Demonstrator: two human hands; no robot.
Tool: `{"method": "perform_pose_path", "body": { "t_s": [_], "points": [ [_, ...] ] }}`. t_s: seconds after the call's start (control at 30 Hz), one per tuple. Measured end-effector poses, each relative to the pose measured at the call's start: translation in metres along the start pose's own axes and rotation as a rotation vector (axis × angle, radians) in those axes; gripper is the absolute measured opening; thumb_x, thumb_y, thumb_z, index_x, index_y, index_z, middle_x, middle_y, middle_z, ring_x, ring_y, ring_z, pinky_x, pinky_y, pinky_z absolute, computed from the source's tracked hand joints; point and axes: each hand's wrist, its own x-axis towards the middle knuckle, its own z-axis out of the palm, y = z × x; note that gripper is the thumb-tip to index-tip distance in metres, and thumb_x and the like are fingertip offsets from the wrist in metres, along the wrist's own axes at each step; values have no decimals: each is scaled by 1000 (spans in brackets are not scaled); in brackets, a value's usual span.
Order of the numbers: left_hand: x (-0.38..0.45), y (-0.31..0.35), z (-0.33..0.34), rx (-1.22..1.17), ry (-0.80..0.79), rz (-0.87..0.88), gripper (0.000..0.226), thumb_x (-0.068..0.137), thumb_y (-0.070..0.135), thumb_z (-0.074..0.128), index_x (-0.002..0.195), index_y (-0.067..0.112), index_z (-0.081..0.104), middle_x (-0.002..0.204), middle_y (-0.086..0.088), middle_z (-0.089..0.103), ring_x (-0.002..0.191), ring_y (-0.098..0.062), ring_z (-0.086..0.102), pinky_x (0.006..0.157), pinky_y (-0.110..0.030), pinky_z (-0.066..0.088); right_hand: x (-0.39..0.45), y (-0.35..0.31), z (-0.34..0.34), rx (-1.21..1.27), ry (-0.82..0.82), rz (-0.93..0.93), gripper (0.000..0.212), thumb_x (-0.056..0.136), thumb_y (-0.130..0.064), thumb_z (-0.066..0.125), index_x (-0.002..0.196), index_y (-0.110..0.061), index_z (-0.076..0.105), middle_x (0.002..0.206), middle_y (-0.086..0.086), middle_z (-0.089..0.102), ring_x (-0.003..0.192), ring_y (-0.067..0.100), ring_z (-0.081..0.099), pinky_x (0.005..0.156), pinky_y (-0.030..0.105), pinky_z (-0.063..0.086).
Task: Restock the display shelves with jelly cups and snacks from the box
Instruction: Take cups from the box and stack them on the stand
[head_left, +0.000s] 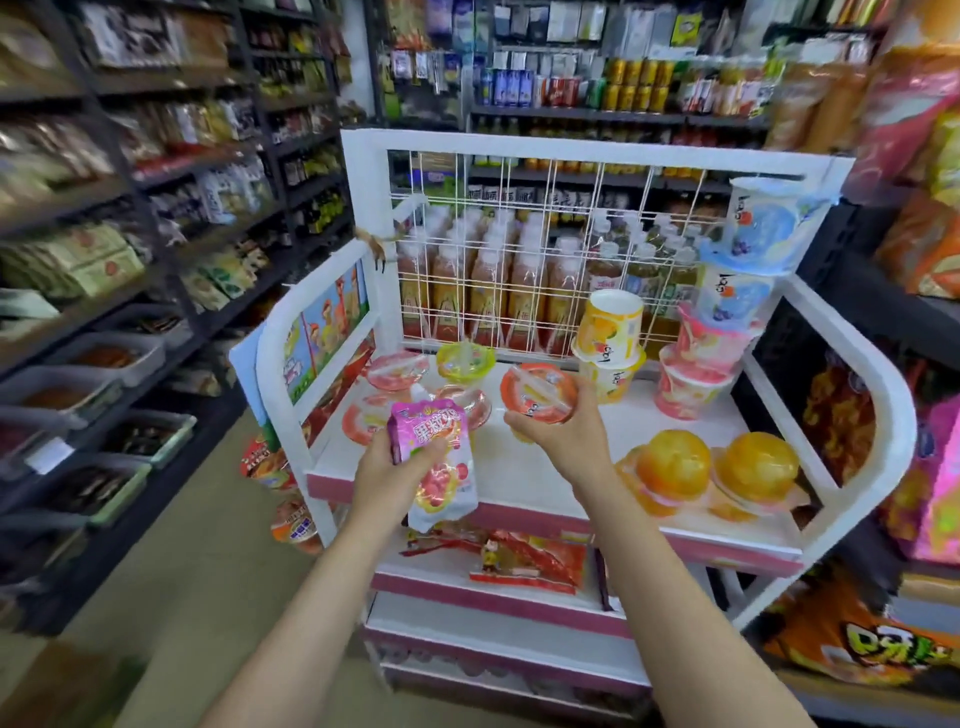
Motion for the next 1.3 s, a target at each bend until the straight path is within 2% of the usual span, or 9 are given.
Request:
{"method": "perform_pose_path", "body": {
  "t_s": [0.1,0.33,0.53,0.63,0.73,0.83,1.03,1.2,1.3],
  "points": [
    [8,-11,3,-20,12,-24,29,87,26,76,113,31,64,103,9,75,92,-11,73,77,-27,56,28,22,14,-31,-39,73,87,67,-29,92,136,-20,40,120,-1,59,102,16,62,94,40,53],
    [17,-17,5,-53,13,-28,33,85,27,78,115,31,64,104,9,75,93,-9,73,76,-27,56,45,40,24,-32,-59,102,70,73,-20,88,124,-23,39,106,-6,58,80,-4,56,58,10,47],
    [5,-19,1,-71,-33,-3,36,87,27,76,120,31,62,107,9,74,94,-8,72,75,-26,57,17,25,15,-32,-26,136,102,79,-30,84,155,-14,18,140,9,48,127,21,50,100,33,45],
    [-13,-19,-2,-63,-65,-5,25,87,46,71,110,40,65,102,16,75,93,-2,71,88,-33,56,-30,10,3,46,50,61,64,89,-26,73,143,-17,40,129,5,55,121,17,54,96,31,46],
    [-39,-16,1,-85,-94,10,10,93,44,64,103,41,63,89,26,70,77,17,64,70,-8,50,-83,6,-2,134,-204,105,23,94,-30,66,114,-18,64,107,5,71,101,19,69,94,42,56],
    [-63,-26,5,-88,-149,9,8,92,37,67,100,36,66,83,25,73,80,10,68,65,-9,50,-126,16,-2,97,-388,195,42,83,-44,73,114,-18,62,108,2,73,101,20,70,90,37,58],
    [-105,-99,26,-62,-254,-137,8,88,33,72,96,30,70,81,16,75,77,-1,71,61,-13,52,-185,79,-16,163,-433,404,43,86,-29,76,124,-19,58,111,-2,74,106,21,70,90,33,57],
    [-107,-151,60,111,-351,-252,18,87,29,76,103,24,67,101,1,75,91,-15,72,78,-29,58,-208,153,-23,208,-86,482,34,86,-28,75,114,-10,65,103,7,76,95,26,73,78,37,58],
    [-94,-179,85,281,-435,-229,29,91,24,72,118,21,61,111,-5,71,90,-9,68,73,-16,51,-194,194,-33,183,53,553,24,92,-30,70,108,-11,69,99,10,76,96,31,73,87,49,57]
  ]
}}
